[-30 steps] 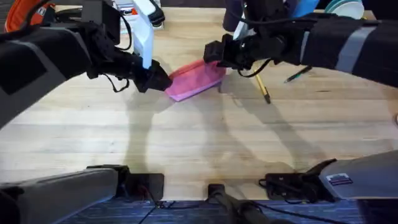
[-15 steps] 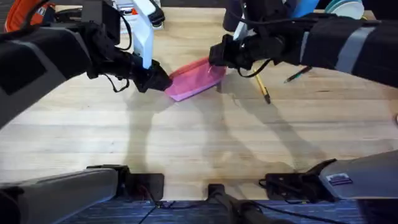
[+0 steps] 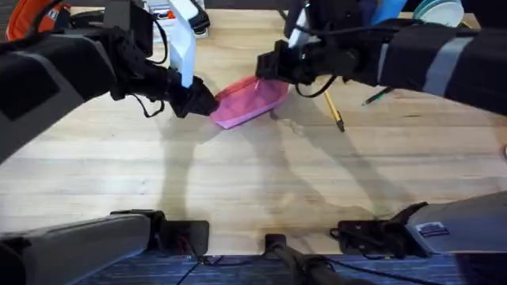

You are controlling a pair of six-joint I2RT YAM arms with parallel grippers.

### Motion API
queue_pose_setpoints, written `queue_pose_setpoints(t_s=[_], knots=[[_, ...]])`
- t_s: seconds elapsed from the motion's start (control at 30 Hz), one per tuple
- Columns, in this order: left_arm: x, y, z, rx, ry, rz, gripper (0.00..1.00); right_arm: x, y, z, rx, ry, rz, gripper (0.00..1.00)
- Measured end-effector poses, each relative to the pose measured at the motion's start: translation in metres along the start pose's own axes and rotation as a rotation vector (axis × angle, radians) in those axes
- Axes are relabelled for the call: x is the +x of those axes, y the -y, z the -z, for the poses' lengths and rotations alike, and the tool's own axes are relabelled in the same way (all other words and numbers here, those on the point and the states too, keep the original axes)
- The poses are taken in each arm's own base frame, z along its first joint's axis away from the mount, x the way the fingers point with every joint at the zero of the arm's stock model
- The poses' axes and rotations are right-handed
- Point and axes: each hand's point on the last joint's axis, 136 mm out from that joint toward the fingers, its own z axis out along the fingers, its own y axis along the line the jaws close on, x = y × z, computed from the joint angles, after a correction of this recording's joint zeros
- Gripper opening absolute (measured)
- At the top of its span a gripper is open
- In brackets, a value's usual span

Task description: Unzip the bag, pick up the pens from the table one at a time and place them inside, then zip the bag closed.

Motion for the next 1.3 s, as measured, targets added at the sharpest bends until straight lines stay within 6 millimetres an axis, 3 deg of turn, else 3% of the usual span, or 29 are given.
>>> queue_pose_setpoints(t_s=[0.37, 0.57, 0.8, 1.0, 1.07, 1.23, 1.27, 1.3], knots=[[0.000, 0.000, 0.000, -0.001, -0.001, 0.001, 0.042, 0.036, -0.050, -0.009, -0.082, -0.053, 0.229, 0.032], [0.001, 0.001, 0.000, 0.003, -0.003, 0.003, 0.042, 0.072, -0.086, -0.012, -0.154, -0.093, 0.530, 0.031], [0.003, 0.000, 0.000, -0.002, -0.012, -0.012, 0.042, 0.075, -0.092, -0.013, -0.146, -0.059, 0.735, 0.031], [0.002, -0.001, 0.000, -0.008, -0.012, -0.020, 0.042, 0.074, -0.093, -0.014, -0.137, -0.045, 0.798, 0.033], [0.002, -0.002, 0.000, -0.011, -0.013, -0.026, 0.042, 0.072, -0.091, -0.014, -0.121, -0.037, 0.804, 0.179], [0.003, -0.002, 0.000, -0.013, -0.017, -0.044, 0.042, 0.052, -0.073, -0.009, 0.002, 0.012, 0.810, 0.874], [0.003, -0.002, 0.000, -0.013, -0.016, -0.045, 0.042, 0.049, -0.071, -0.004, 0.020, 0.019, 0.814, 0.964], [0.002, -0.003, 0.000, -0.016, -0.013, -0.045, 0.042, 0.049, -0.073, 0.001, 0.021, 0.020, 0.816, 0.989]])
